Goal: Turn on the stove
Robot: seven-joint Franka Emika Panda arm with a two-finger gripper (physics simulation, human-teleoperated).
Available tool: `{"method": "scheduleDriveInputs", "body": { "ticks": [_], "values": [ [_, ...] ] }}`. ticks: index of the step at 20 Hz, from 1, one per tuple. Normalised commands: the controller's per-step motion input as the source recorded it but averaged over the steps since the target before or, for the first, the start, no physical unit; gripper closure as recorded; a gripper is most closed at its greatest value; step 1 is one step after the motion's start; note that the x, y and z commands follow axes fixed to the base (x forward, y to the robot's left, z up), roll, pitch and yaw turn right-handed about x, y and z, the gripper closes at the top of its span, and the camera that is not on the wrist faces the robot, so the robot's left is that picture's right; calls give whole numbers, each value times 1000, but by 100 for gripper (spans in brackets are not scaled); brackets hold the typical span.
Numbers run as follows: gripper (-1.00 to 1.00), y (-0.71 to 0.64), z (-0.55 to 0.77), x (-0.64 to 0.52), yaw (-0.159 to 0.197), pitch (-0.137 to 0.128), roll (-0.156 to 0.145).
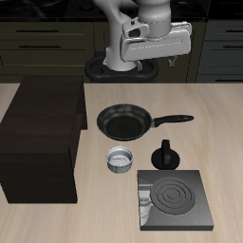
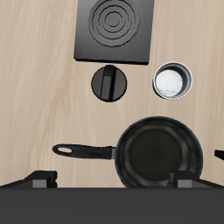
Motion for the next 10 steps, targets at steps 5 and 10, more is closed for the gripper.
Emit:
{"method": "scheduleDriveInputs", "body": {
  "ticks": [5,10],
  "values": [
    [-100,116,-24,339,-24,10,-19],
    [-100,111,-29,277,-1,-4,-22]
  ]
}}
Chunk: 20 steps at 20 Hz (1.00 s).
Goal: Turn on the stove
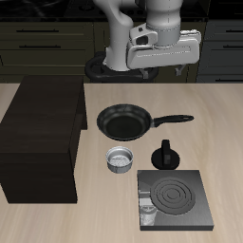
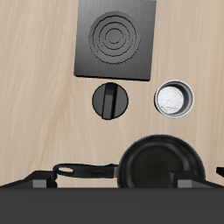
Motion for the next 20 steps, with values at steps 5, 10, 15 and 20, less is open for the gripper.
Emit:
{"method": "scheduleDriveInputs", "body": {
  "ticks": [5,10,15,20],
  "values": [
    [-100,102,48,333,-12,-5,-26],
    [-100,58,21,147,-19,2,-14],
    [-100,38,-78,104,-10,10,10],
    [-100,-34,-215,46,-17,17,-7]
  ]
}}
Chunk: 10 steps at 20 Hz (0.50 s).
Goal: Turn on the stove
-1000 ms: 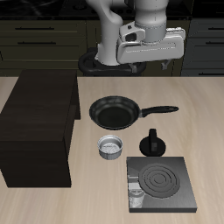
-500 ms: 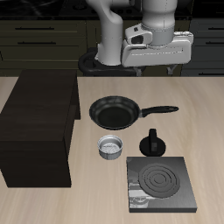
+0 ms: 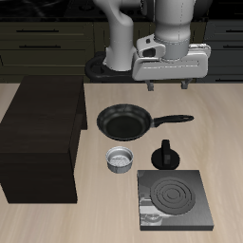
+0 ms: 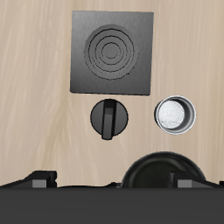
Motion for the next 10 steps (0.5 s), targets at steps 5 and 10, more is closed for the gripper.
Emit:
{"method": "scheduleDriveInputs", "body": {
  "ticks": [5,10],
  "values": [
    [-100,-90,-363,109,-31,23,-6],
    [-100,41,-414,95,-48,43,7]
  ]
}}
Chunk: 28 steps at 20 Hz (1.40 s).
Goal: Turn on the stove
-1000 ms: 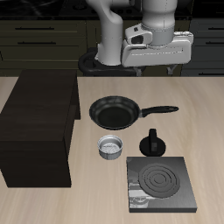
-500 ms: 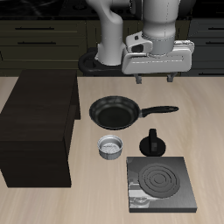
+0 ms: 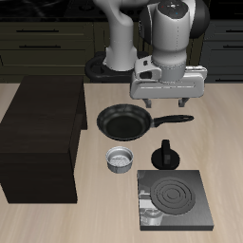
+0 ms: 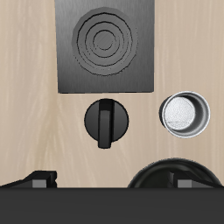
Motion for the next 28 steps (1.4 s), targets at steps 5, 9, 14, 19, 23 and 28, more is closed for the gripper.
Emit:
{"method": "scheduleDriveInputs", "body": {
  "ticks": [5,9,14,19,23,28],
  "values": [
    [-100,66,-523,67,-31,27,16],
    [-100,88,-358,70,-15,31,25],
    [-100,54,-312,31,-20,36,7],
    [-100,34,-255,-29,-22,-7,8],
    [-100,29,-193,-62,4,-34,3],
    [-100,1,-251,-89,-2,-3,10]
  ]
}}
